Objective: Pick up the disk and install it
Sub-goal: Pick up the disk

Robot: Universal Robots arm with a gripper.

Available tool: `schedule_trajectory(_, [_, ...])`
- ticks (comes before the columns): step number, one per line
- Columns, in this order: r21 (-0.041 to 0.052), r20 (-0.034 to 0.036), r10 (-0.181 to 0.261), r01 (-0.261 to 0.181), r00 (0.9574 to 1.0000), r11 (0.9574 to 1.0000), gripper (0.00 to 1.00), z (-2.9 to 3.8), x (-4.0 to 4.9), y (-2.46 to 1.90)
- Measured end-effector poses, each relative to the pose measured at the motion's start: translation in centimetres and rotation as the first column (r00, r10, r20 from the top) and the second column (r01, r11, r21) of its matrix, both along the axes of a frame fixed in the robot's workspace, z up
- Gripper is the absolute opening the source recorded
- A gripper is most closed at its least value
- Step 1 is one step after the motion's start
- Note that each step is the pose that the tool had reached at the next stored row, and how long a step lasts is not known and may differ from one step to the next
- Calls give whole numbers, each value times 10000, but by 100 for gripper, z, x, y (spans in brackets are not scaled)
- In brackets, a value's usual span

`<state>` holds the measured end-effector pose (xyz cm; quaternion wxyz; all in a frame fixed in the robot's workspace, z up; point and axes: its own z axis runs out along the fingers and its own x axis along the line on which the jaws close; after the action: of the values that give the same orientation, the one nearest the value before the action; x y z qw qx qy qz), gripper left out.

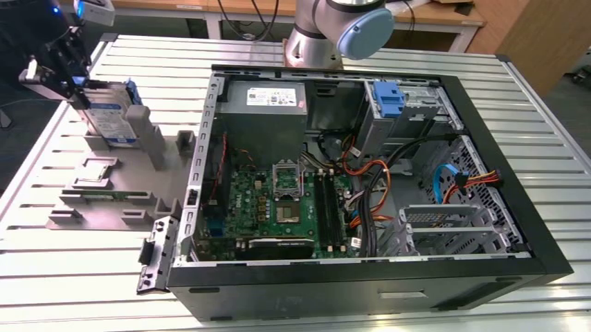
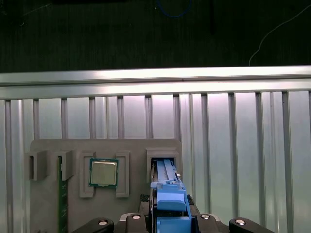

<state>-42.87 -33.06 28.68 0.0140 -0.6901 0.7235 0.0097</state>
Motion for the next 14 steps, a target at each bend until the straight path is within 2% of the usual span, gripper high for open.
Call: schedule_trajectory(14, [0,1,0,0,10000,10000,37,43,0,0])
